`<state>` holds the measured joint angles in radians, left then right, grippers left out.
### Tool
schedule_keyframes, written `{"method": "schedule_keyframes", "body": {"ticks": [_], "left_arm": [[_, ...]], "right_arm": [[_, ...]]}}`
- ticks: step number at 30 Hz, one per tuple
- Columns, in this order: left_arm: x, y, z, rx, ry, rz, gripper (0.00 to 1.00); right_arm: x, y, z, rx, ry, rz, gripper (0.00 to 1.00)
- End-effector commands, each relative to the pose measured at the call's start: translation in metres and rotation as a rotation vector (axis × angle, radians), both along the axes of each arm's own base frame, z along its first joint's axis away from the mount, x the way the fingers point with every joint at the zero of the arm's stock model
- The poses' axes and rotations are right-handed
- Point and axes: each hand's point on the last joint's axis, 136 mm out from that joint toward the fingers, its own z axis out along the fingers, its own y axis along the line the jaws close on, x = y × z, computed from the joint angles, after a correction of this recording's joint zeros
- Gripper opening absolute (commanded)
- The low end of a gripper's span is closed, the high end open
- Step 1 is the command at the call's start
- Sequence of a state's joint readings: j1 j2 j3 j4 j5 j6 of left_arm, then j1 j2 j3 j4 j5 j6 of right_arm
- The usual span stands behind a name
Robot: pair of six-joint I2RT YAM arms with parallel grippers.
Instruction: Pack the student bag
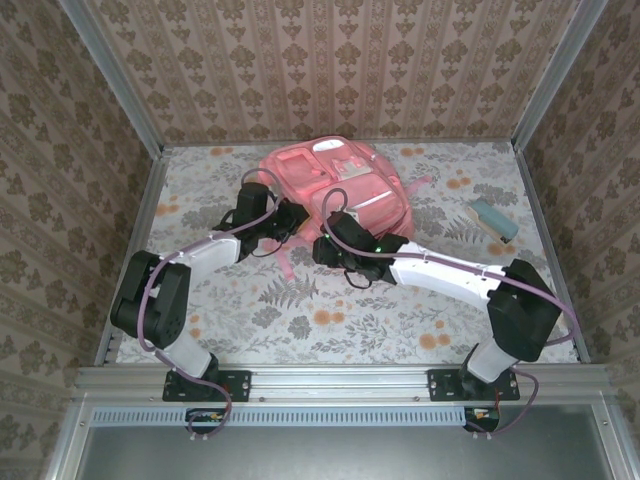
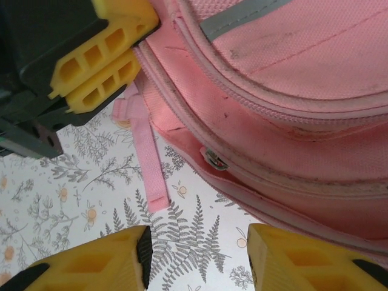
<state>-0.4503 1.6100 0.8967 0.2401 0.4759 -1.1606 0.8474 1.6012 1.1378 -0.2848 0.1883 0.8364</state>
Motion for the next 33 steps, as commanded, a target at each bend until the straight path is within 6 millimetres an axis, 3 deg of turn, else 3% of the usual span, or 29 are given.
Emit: {"method": "schedule_keyframes", "body": {"ticks": [1,8,17,22,28,33], "left_arm": [[-0.003,-0.025,0.061,-0.119,-0.141,-0.076,0.1],[-0.007,-0.032,0.062,-0.137,-0.136,-0.093,0.1],[-0.011,-0.032,0.053,-0.126,-0.116,-0.094,0.1],[-0.011,-0.035,0.049,-0.115,-0.116,-0.104,0.1],[-0.012,-0.037,0.033,-0.069,-0.094,-0.123,0.1],[-0.013,-0.039,0.025,-0.063,-0.079,-0.137,0.11]], "right_arm": [[0.012,0.002,-0.001,0.021,0.004,-0.056,0.46],[0.025,0.007,-0.009,0.011,-0.001,-0.081,0.43],[0.044,-0.027,0.003,-0.121,-0.122,-0.216,0.4],[0.046,-0.031,0.007,-0.143,-0.142,-0.22,0.42],[0.054,-0.037,0.027,-0.173,-0.213,-0.223,0.44],[0.06,-0.039,0.029,-0.199,-0.22,-0.221,0.44]]}}
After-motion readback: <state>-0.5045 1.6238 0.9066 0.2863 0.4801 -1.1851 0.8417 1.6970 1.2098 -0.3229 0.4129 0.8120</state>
